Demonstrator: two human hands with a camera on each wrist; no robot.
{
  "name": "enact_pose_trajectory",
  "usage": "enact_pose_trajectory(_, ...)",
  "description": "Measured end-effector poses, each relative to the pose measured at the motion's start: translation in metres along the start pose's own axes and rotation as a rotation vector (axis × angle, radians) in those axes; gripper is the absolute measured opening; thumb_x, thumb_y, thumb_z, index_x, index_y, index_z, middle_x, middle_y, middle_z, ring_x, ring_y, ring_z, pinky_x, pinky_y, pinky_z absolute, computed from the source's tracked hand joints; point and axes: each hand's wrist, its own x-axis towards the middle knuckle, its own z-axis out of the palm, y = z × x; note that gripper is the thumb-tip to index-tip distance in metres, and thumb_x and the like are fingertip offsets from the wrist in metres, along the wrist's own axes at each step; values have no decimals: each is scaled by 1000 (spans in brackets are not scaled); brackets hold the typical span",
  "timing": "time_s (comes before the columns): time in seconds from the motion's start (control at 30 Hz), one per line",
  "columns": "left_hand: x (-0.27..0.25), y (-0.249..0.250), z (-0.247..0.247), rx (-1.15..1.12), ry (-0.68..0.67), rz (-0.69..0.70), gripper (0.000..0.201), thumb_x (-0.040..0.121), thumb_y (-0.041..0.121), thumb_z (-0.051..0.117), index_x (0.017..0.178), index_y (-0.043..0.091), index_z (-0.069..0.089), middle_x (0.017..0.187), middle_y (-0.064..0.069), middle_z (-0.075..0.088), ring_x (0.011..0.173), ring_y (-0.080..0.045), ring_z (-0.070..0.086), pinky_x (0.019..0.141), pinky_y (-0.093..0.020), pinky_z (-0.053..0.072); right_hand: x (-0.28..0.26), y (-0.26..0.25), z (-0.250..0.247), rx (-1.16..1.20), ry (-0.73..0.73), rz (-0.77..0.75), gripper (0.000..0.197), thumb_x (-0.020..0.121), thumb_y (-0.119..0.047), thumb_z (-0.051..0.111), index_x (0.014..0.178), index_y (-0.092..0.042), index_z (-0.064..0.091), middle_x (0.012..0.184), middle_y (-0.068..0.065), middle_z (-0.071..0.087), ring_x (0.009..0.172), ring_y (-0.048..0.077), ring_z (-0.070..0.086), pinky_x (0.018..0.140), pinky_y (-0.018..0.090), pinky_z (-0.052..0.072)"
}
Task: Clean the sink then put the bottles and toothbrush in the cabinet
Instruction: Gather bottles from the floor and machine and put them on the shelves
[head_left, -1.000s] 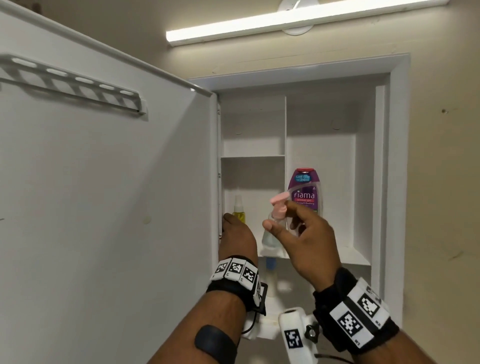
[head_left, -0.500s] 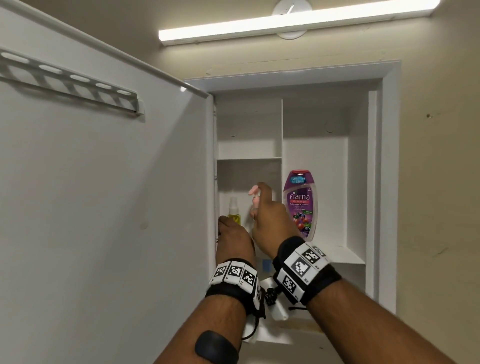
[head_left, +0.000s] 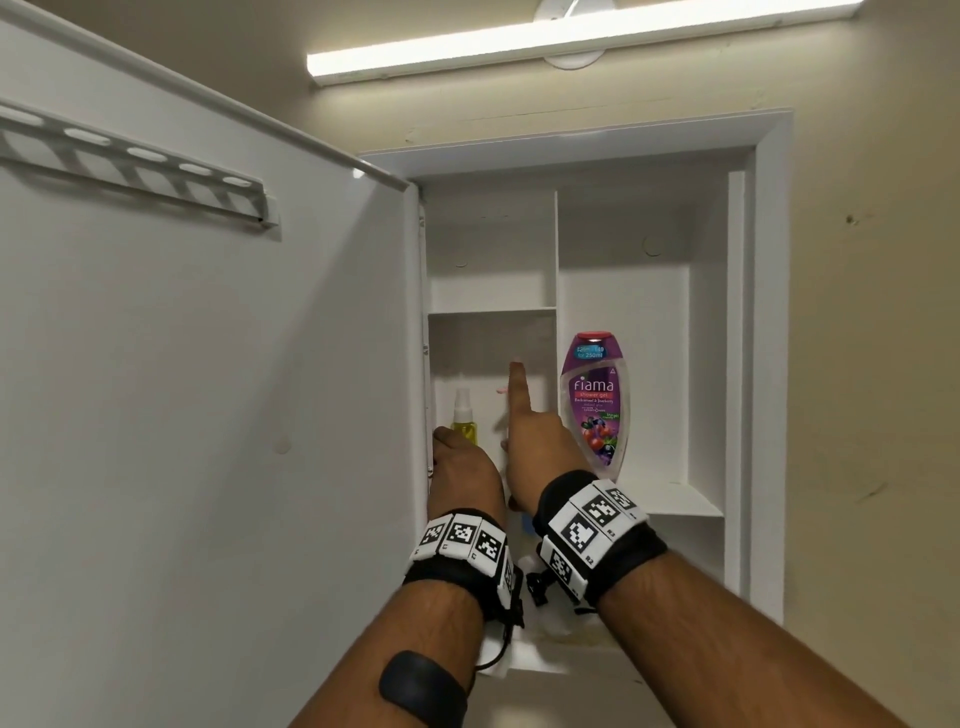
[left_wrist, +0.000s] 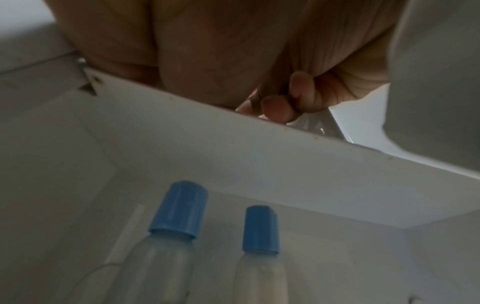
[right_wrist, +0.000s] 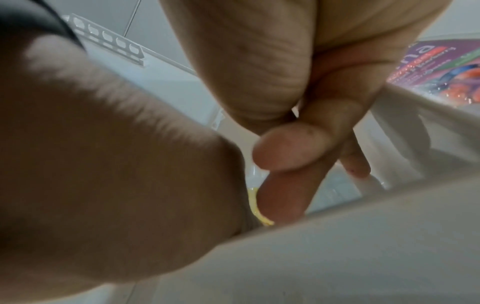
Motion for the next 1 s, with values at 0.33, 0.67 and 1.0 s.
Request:
enact_pose_trajectory(0.33,-48,-17,-10,-224,9,232,79,98,8,49,158,7,-3,165,-14,11,151,-25,19,123,-31,15,-38,12,-19,72,18,-95,101,92,-2,59,156,-17,-18,106,11,66,73,17,58,68,27,49)
enact_pose_trajectory(0.67,-41,16,-8,-198,62,154,46,89,44,69,128,21,58,111,4,68,100,-17,64,89,-38,54,-111,83,-52,609,146,-63,58,98,-21,56,147,-41,31,122,-6,66,70,11,71,54,11,53)
enact_pose_trajectory(1.0,-31,31,4,-116,65,-52,29,76,35,79,91,14,64,91,-3,69,87,-22,63,75,-32,53,-148,144,-49,661,4,49,43,99,-20,54,136,-39,45,94,-14,67,52,6,68,64,11,53)
